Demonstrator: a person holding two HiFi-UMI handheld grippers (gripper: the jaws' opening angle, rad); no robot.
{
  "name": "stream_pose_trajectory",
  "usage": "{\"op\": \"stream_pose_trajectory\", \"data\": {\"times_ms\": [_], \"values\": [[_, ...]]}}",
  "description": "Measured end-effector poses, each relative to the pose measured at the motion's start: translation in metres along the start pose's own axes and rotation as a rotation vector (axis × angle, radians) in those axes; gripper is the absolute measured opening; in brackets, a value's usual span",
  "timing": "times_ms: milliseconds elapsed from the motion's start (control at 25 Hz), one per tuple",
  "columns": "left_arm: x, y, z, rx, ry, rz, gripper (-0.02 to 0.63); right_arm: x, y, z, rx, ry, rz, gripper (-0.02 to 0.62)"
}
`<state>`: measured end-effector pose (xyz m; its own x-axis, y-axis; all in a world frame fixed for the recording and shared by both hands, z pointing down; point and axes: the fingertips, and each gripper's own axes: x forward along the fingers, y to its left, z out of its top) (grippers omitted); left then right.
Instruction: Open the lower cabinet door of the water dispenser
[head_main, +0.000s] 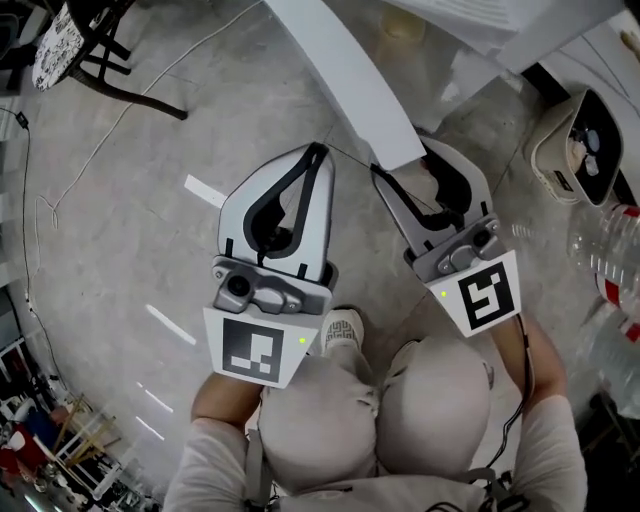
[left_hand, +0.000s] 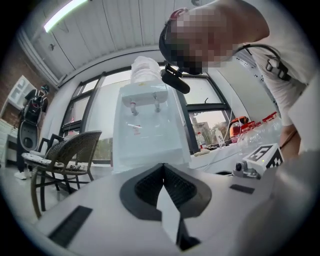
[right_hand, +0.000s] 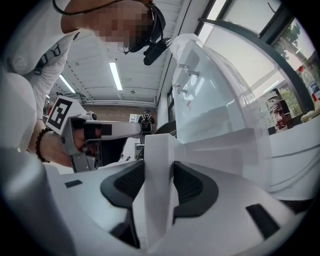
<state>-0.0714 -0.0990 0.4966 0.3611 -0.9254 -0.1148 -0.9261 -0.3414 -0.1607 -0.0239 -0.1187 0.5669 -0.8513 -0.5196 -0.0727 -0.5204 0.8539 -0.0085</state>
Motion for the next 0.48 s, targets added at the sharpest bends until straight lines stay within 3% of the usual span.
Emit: {"op": "stream_pose_trajectory", "data": {"times_ms": [480], "values": [[-0.065, 0.047, -0.009, -0.012, 0.052, 0.117, 0.005, 0.05, 0.077, -0.004, -0.005, 0.005, 0.18, 0.192]]}}
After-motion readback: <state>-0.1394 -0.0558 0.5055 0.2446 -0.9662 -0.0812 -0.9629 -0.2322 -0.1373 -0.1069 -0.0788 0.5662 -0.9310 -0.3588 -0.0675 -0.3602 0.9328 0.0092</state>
